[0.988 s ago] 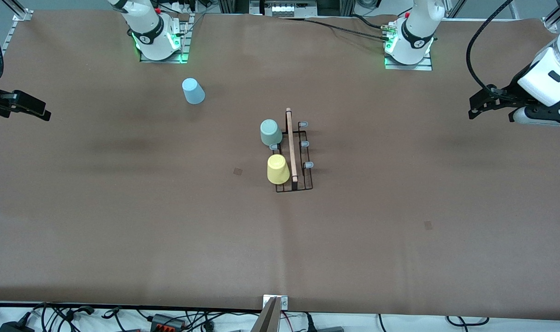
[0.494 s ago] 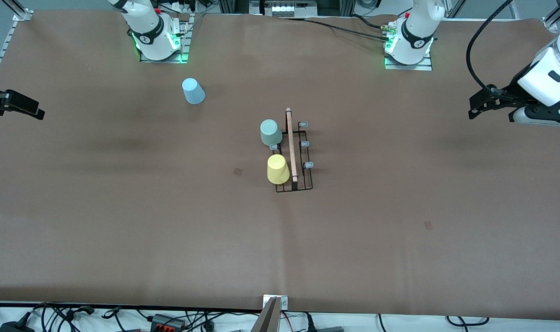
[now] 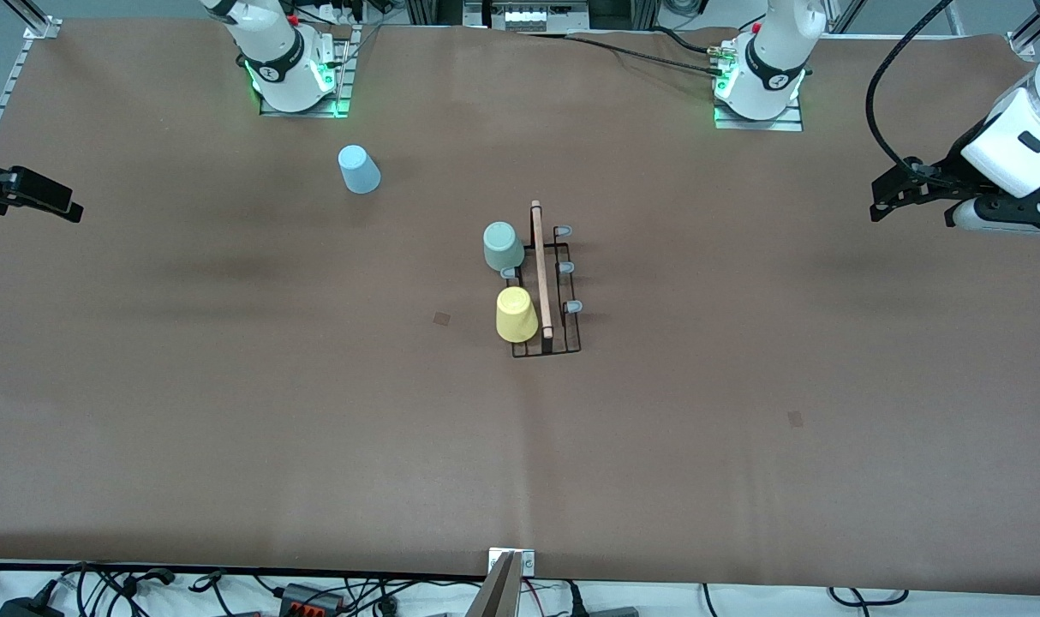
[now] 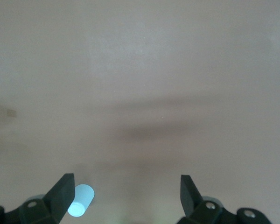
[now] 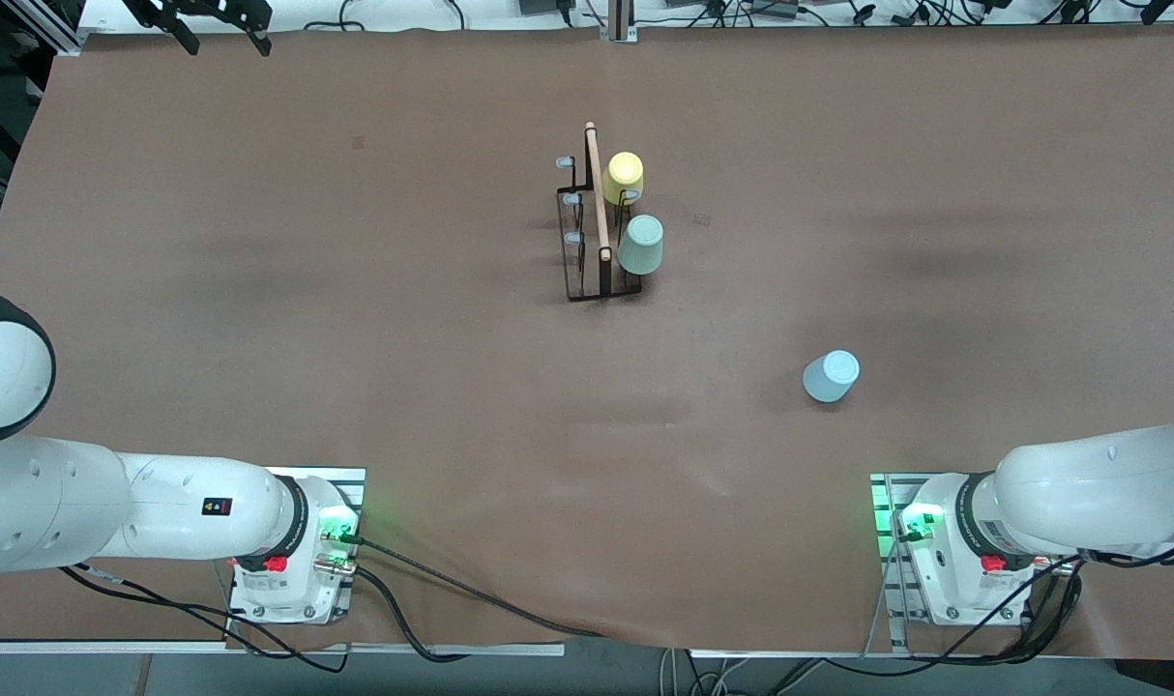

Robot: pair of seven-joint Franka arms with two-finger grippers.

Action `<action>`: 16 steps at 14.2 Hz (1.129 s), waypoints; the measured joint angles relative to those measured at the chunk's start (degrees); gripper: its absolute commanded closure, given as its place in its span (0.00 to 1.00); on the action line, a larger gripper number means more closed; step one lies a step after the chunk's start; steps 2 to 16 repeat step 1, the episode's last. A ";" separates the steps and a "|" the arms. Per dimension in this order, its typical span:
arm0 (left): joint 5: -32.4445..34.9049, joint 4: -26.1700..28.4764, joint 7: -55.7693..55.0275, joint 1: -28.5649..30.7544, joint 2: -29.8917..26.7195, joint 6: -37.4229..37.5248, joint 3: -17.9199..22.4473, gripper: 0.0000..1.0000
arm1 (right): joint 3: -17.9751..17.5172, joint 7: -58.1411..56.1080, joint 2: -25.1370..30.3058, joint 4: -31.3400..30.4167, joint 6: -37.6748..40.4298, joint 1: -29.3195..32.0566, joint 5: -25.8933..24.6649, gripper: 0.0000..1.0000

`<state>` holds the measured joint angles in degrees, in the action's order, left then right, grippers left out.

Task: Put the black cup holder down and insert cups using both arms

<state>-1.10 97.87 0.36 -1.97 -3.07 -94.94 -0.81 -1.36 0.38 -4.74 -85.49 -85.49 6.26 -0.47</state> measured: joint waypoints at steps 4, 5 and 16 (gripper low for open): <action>0.00 0.00 0.00 0.00 0.00 0.00 0.00 0.00 | 0.00 -0.04 0.00 0.02 0.00 0.01 0.00 0.00; 0.00 0.00 0.00 0.00 0.00 0.00 0.00 0.00 | 0.00 -0.04 0.00 0.02 0.00 0.01 0.00 0.00; 0.00 0.00 0.00 0.00 0.00 0.00 0.00 0.00 | 0.00 -0.04 0.00 0.02 0.00 0.01 0.00 0.00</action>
